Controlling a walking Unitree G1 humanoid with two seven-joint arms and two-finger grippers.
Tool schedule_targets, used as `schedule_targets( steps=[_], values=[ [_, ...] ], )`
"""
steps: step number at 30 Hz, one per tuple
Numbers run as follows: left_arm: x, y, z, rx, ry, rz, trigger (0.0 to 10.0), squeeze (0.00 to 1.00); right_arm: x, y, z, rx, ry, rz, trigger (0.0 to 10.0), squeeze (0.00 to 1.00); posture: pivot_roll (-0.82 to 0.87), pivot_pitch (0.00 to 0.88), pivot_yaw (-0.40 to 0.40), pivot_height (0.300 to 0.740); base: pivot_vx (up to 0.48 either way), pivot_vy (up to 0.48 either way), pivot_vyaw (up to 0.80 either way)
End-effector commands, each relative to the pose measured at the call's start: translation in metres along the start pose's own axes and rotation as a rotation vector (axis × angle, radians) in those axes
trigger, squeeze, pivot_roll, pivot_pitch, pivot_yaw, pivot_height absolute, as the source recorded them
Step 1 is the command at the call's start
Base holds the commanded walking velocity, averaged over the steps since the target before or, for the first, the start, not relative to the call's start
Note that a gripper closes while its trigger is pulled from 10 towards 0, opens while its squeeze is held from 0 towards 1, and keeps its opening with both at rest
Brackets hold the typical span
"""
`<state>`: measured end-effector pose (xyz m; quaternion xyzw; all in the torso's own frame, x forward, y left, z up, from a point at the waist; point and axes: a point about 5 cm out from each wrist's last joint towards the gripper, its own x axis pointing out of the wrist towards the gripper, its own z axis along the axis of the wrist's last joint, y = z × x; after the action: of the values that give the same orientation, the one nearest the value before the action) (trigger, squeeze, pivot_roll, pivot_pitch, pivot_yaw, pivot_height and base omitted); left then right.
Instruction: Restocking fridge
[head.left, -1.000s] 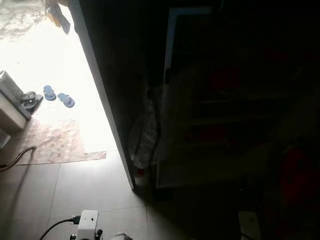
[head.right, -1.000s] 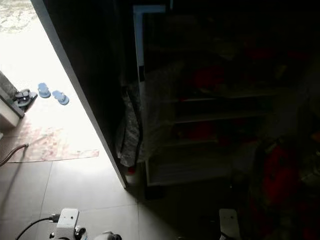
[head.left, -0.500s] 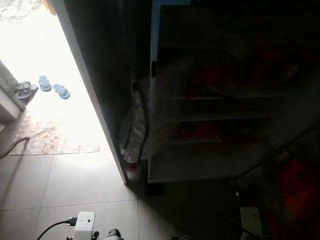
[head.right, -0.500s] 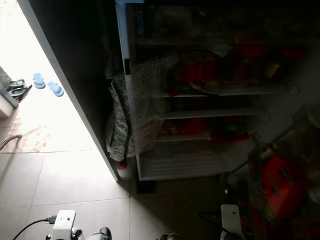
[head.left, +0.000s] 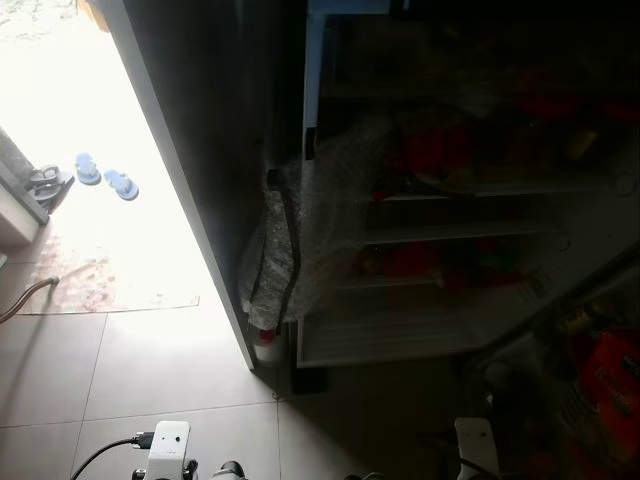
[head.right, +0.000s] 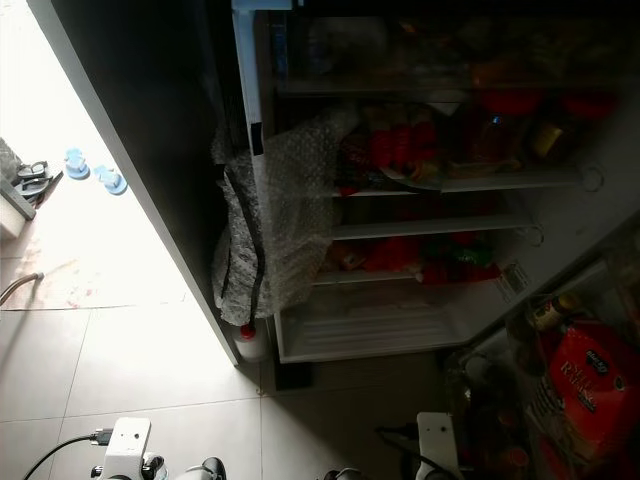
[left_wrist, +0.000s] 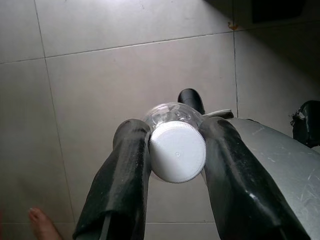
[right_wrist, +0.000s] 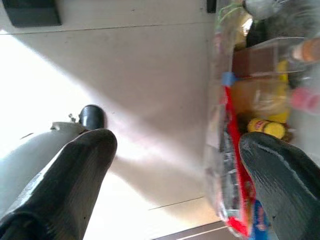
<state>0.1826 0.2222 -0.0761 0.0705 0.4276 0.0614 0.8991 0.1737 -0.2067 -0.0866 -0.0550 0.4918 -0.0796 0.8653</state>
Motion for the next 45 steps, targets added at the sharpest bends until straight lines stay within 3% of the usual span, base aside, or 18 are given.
schedule_targets(
  steps=[1,45],
  values=[
    [-0.002,0.0,-0.011,0.029,0.037,-0.005,10.0,0.0,-0.001,-0.001,-0.011,0.007,0.04,0.006,10.0,0.0,-0.03,0.187,-0.059,0.74,0.0,-0.27,0.0],
    [-0.003,0.001,-0.013,0.043,0.035,-0.013,10.0,0.0,-0.003,0.0,-0.025,0.027,0.062,0.026,10.0,0.0,-0.02,0.177,-0.054,0.74,0.0,-0.285,0.0]
  ],
)
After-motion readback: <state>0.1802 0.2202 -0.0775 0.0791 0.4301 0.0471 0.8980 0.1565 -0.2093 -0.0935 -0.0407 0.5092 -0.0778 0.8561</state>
